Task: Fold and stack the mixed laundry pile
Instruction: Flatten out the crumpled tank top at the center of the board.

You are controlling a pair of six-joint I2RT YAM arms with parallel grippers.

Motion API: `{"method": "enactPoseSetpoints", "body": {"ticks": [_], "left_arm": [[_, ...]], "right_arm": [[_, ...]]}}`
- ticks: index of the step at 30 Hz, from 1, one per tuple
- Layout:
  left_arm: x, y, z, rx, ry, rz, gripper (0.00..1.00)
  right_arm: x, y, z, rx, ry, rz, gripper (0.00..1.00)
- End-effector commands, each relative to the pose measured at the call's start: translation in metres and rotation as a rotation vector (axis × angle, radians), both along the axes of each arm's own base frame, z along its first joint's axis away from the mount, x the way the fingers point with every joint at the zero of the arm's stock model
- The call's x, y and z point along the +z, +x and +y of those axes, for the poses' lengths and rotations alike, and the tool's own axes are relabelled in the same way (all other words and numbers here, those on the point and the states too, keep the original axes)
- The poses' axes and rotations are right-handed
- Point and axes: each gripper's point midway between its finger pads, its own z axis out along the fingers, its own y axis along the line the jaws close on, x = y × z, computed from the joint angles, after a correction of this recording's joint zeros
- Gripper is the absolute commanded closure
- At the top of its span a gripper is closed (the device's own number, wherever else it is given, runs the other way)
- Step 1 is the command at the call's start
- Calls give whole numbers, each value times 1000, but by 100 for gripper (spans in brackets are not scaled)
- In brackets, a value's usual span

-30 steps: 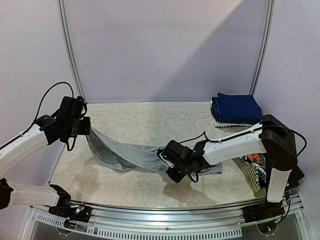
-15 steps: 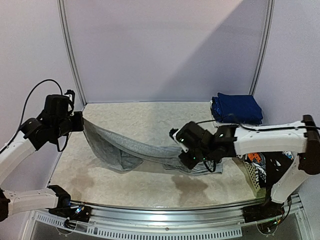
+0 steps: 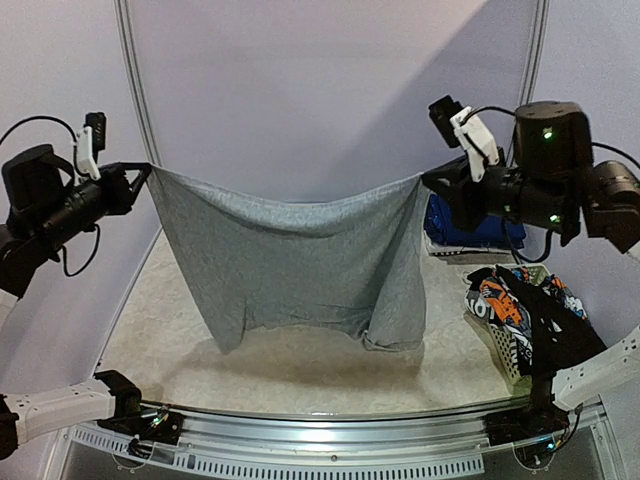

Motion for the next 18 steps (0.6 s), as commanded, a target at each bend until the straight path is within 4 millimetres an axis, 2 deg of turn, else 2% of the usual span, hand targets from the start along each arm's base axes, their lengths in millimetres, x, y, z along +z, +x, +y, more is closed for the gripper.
{"method": "enactPoseSetpoints", "body": {"ticks": [1, 5, 7, 11, 14, 16, 18], "left_arm": [[68, -37, -16, -178, -69, -183, 100], [109, -68, -20, -276, -105, -292, 100], [128, -84, -16, -294, -109, -352, 100], [156, -107, 1, -261, -111, -446, 100], [155, -93, 14, -155, -75, -415, 100], [141, -65, 13, -94, -26, -342, 100], [121, -33, 11, -25, 28, -249, 100]], "right_arm": [[39, -23, -18, 106, -37, -75, 100], [84, -46, -37, 193, 40, -120, 100], [98, -54, -46, 216, 53, -133, 100], [129, -54, -68, 156, 122, -204, 100], [146, -43, -83, 50, 158, -257, 100], [144, -31, -81, -15, 136, -264, 100], [132, -12, -72, -84, 95, -242, 100]]}}
